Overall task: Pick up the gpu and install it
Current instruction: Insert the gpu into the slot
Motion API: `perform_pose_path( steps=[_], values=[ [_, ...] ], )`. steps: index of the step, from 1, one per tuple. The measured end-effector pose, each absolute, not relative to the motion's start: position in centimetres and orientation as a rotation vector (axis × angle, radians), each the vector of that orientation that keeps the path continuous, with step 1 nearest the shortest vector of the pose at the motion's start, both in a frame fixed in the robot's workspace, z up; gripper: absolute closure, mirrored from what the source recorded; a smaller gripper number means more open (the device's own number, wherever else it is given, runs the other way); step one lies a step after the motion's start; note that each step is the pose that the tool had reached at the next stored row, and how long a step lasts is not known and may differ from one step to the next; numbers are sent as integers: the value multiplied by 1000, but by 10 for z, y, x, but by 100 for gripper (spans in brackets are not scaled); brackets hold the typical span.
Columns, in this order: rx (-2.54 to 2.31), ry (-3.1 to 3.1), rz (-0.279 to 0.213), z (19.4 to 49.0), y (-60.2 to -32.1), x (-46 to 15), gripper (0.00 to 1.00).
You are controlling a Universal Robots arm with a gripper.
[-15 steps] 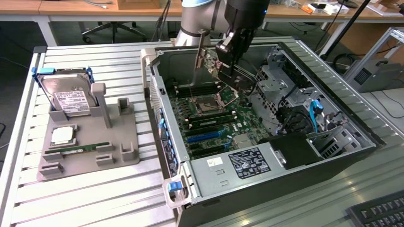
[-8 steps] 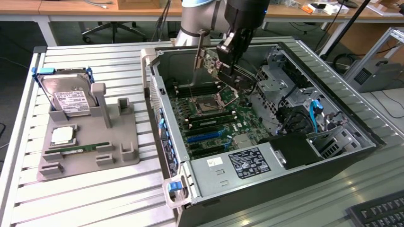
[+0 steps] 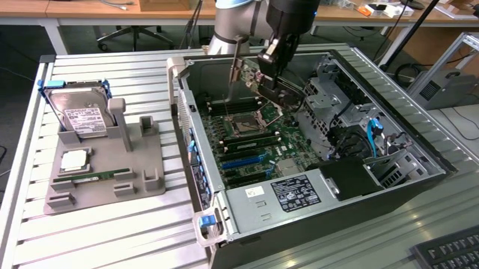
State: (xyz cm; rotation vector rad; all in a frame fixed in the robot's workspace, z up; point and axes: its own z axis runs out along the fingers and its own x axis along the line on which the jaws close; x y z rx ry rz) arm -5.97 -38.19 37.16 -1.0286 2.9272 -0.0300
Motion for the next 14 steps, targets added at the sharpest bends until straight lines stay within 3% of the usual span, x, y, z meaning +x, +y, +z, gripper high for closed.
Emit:
perform_pose_path(
  steps=[14],
  values=[
    [-1123, 2892, -28, 371, -382, -60, 73]
  ],
)
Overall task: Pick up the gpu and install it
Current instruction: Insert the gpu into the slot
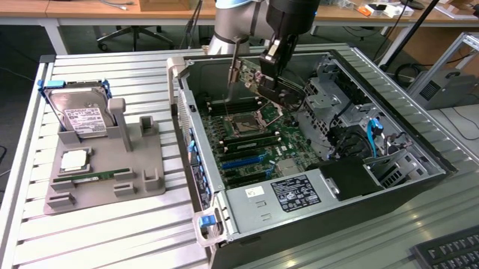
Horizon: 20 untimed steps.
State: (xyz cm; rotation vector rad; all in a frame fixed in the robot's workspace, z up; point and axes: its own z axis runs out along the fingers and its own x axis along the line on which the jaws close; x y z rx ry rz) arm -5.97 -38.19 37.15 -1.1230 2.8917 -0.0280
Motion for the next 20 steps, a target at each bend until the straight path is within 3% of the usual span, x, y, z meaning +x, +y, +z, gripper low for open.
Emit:
perform_pose_path(
  steps=[20],
  values=[
    [-1245, 2841, -25, 371, -382, -60, 73]
  ],
)
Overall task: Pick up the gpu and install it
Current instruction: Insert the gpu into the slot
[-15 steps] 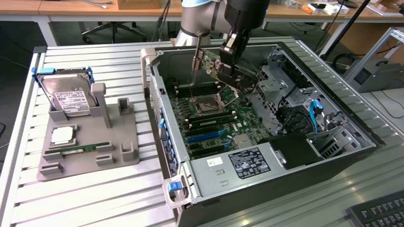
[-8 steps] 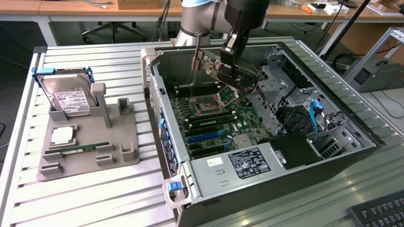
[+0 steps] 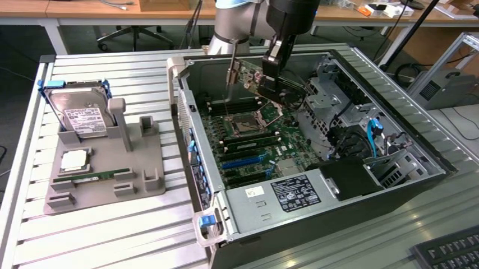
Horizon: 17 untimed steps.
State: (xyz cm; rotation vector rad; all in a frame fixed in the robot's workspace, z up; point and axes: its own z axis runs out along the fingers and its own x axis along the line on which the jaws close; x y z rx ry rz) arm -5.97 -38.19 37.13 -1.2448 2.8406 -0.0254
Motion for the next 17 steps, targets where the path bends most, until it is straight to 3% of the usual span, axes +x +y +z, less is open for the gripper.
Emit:
perform_pose_path(
  steps=[17],
  values=[
    [-1314, 2809, -24, 371, -382, -60, 73]
  ],
)
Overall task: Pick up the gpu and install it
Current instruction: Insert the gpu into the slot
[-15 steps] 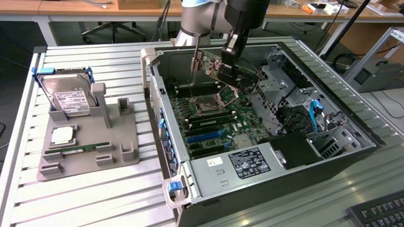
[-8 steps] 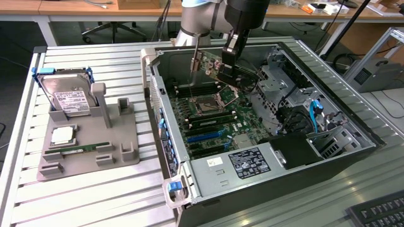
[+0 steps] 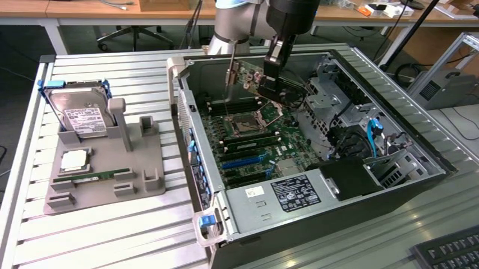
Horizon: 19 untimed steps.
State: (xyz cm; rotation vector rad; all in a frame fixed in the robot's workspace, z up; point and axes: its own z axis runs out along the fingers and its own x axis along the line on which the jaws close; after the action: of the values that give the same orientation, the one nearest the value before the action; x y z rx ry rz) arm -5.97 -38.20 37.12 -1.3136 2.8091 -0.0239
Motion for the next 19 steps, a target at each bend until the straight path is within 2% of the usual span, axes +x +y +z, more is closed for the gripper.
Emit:
perform_pose_path(
  steps=[19],
  values=[
    [-1381, 2776, -22, 371, -382, -60, 73]
  ],
)
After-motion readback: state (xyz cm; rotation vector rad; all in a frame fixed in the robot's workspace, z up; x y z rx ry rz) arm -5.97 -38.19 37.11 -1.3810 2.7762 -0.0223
